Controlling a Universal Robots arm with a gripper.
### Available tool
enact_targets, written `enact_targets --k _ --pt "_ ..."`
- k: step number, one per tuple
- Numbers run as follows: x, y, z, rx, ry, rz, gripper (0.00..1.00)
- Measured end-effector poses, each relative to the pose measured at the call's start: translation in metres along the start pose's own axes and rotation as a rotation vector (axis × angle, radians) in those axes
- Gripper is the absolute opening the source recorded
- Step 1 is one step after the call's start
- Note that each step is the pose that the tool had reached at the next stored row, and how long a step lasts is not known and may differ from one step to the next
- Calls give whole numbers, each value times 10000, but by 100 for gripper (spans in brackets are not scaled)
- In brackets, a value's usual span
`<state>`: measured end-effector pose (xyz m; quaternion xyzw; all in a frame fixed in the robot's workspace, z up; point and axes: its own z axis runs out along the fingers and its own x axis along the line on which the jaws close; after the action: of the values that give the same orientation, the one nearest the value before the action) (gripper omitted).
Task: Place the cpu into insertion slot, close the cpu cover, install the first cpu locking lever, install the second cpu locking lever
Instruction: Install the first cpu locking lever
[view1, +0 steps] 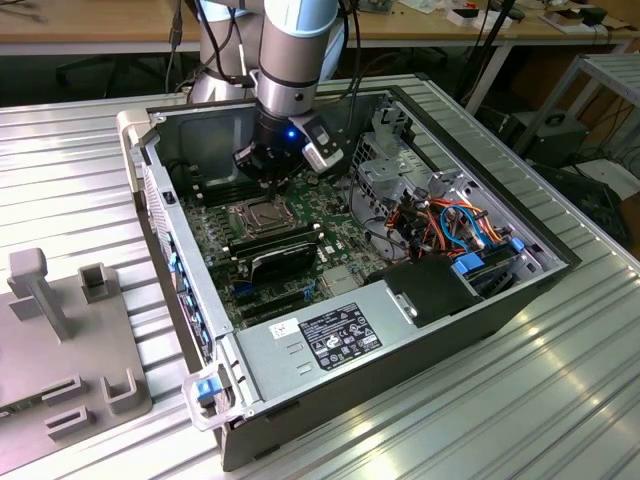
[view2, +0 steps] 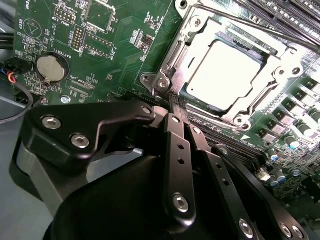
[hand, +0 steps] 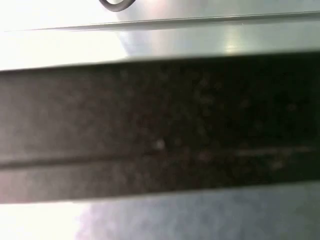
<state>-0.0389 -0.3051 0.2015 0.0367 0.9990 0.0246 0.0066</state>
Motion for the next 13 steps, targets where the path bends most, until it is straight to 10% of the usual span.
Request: enact_targets --k 13 --pt "-10 13 14 -1 13 -1 11"
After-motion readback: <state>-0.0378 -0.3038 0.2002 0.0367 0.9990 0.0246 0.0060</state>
